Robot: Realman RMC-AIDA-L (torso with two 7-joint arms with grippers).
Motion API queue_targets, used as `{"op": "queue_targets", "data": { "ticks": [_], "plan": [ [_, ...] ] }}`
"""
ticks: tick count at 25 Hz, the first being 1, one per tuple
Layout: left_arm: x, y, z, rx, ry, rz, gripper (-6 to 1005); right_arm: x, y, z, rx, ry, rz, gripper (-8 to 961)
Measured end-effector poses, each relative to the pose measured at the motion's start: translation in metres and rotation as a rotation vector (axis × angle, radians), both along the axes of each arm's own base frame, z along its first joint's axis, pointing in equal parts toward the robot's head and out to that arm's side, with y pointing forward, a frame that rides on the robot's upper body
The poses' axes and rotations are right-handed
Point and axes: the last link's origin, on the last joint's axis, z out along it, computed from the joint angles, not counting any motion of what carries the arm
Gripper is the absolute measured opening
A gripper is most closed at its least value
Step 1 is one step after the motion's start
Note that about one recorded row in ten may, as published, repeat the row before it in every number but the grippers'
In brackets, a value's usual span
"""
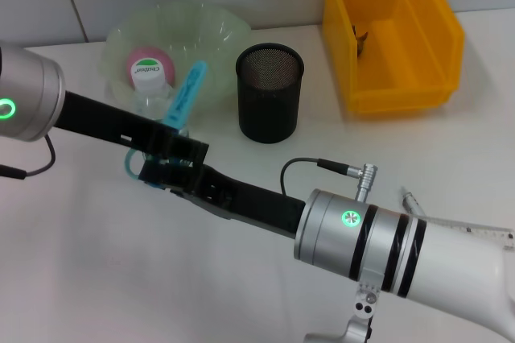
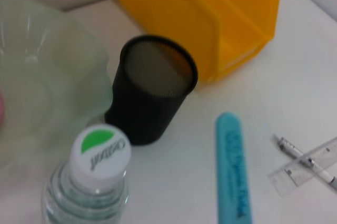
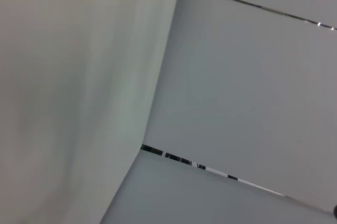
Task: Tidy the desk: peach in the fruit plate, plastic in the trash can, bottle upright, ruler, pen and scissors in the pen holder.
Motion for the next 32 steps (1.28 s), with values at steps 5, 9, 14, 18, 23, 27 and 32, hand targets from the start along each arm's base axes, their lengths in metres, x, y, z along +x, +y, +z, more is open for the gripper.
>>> {"op": "queue_targets", "data": {
  "ticks": [5,9,14,18,23,27,32],
  "plan": [
    [0.000,0.002,0.007,0.033,-0.014,0.002,484,0.005,0.000,0.000,0.001,-0.007,-0.009,66],
    [-0.001,0.005,0.014,0.060,-0.024,0.007,622,0.009,-0.002,-0.001,-0.002,-0.010,-0.013,66],
    [0.001,0.007,0.019,0.077,-0.027,0.000,795,0.010,-0.005,-0.002,-0.007,-0.015,-0.013,66],
    [0.003,0.008,0.024,0.097,-0.029,-0.019,794,0.012,-0.006,-0.002,-0.009,-0.011,-0.022,66],
    [0.008,0.004,0.038,0.152,-0.031,-0.055,794,0.015,-0.004,0.000,-0.036,0.039,-0.095,66],
    [0.007,-0.005,0.047,0.192,-0.023,-0.084,793,0.018,0.000,0.005,-0.072,0.103,-0.187,66],
    [0.005,-0.018,0.054,0.219,-0.034,-0.126,793,0.022,0.010,0.014,-0.106,0.184,-0.300,66]
  ]
}}
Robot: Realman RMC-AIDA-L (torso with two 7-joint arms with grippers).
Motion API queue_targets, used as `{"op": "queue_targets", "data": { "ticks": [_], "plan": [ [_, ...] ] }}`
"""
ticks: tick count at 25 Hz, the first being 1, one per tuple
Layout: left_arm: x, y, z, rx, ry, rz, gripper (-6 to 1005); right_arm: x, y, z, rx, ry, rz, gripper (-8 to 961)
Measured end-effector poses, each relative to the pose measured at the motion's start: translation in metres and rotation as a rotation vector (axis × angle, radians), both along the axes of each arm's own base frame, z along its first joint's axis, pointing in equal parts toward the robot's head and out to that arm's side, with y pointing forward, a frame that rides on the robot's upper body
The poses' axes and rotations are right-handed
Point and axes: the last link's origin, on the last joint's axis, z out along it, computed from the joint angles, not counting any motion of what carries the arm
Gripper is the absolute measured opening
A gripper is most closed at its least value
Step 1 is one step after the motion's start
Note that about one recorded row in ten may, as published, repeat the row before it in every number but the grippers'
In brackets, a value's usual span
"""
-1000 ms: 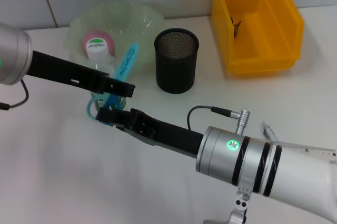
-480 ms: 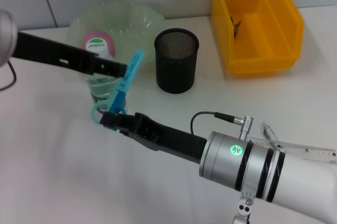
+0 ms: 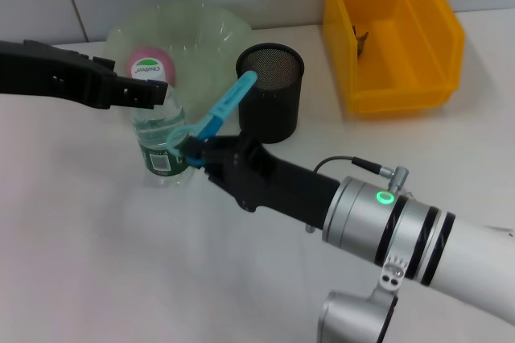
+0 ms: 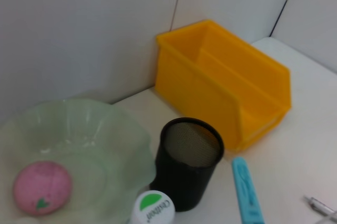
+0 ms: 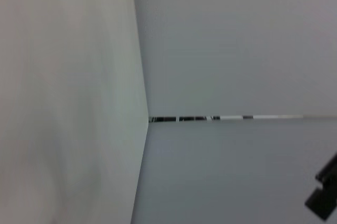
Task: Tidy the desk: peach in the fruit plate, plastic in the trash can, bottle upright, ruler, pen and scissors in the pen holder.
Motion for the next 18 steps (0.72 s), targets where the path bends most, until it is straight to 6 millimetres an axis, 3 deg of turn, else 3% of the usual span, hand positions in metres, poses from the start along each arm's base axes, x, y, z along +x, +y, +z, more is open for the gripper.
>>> {"op": "queue_targets", "data": {
  "ticks": [8,18],
  "plan": [
    [-0.008,-0.009,0.005,0.008,0.012,-0.040,792,0.009,0.010,0.008,-0.027,0.066,-0.128,66],
    [-0.009,-0.018,0.015,0.024,-0.058,-0.121,788,0.013,0.012,0.008,-0.021,0.056,-0.157,66]
  ]
}}
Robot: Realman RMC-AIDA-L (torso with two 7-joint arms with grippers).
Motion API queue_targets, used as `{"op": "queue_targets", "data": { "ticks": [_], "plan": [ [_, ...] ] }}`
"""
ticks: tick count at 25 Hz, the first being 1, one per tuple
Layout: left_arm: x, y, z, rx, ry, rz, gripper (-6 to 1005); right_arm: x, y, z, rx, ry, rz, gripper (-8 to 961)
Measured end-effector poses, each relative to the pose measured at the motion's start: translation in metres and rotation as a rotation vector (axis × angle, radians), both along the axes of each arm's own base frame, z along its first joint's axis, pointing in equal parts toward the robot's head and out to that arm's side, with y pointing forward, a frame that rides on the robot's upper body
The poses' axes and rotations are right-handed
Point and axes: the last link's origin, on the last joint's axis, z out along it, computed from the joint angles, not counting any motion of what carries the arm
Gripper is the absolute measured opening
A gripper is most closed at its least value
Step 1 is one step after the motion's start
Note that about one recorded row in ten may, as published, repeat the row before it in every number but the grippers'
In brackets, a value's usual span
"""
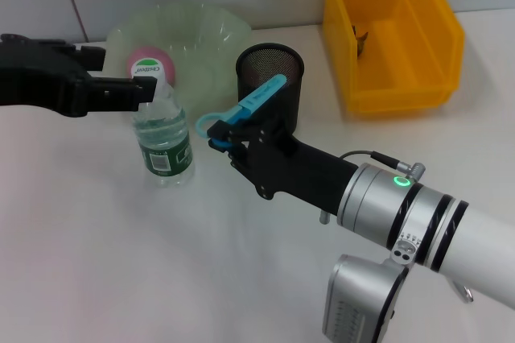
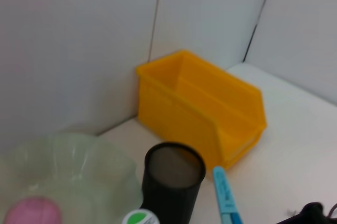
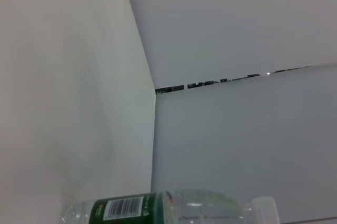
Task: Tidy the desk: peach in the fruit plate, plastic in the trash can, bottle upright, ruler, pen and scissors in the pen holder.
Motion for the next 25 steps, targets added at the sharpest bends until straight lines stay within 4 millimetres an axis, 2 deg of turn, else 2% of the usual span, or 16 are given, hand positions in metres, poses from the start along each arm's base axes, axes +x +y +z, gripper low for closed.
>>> {"op": "queue_targets", "data": {
  "ticks": [9,13,14,25],
  "plan": [
    [-0.004,-0.012,-0.009,0.013,0.026,-0.119,785,0.004,0.002,0.008,0.006,0.044,-0.043,66],
    [-0.005,-0.013,-0.009,0.017,0.024,-0.132,785,0.004,0.006,0.016,0.000,0.100,-0.091,66],
    [-0.004,-0.020,-0.007,0.021,-0.011,-0.193,785,0.004,0.007,0.018,-0.004,0.118,-0.105,67],
    [-0.011,-0.036,-0.004,0.059,-0.057,-0.304,785,0.001,0.021,0.040,-0.044,0.294,-0.184,67]
  ]
}}
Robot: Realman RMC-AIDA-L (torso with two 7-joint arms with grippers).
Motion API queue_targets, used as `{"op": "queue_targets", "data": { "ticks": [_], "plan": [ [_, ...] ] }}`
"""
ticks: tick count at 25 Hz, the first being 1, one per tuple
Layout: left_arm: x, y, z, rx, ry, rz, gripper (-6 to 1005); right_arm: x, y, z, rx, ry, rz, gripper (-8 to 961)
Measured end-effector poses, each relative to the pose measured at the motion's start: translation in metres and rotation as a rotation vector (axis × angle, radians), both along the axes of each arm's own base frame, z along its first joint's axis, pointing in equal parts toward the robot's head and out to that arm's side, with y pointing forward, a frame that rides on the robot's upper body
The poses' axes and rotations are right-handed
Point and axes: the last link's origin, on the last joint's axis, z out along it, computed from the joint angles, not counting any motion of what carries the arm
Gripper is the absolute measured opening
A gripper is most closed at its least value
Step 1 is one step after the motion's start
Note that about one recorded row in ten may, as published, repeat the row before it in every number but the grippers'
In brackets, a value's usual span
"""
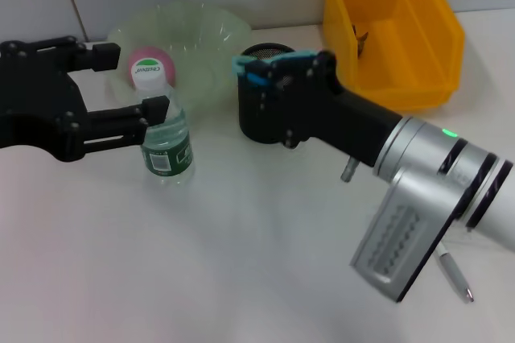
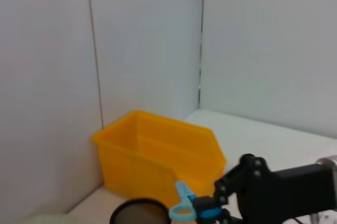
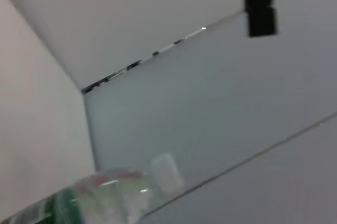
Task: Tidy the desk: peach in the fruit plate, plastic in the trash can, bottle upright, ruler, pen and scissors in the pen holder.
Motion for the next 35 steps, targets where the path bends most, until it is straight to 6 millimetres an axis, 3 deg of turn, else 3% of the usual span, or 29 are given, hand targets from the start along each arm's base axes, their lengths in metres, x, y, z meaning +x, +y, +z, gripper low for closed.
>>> {"op": "queue_targets", "data": {
  "ticks": [10,13,25,26,30,31,35],
  "plan": [
    [-0.004,-0.010,-0.003,0.023,0.001,-0.084,784,0.002,0.023,0.028,-0.028,0.181,-0.084,67],
    [-0.009,-0.018,-0.011,0.051,0.018,-0.139,784,0.002,0.032,0.040,-0.063,0.280,-0.120,67],
    [-0.022,-0.025,-0.020,0.092,-0.028,-0.218,784,0.010,0.042,0.069,-0.170,0.484,-0.185,67],
    [-0.024,-0.027,-0.032,0.065,-0.047,-0.255,784,0.013,0.045,0.072,-0.194,0.514,-0.203,67],
    [-0.025,-0.028,-0.036,0.056,-0.050,-0.269,784,0.018,0.053,0.077,-0.236,0.567,-0.237,67],
    [-0.029,-0.028,-0.052,0.033,-0.058,-0.296,784,0.019,0.057,0.078,-0.277,0.598,-0.255,67],
    [-0.035,-0.027,-0.067,0.034,-0.041,-0.325,784,0.020,0.063,0.082,-0.346,0.637,-0.277,67]
  ]
}}
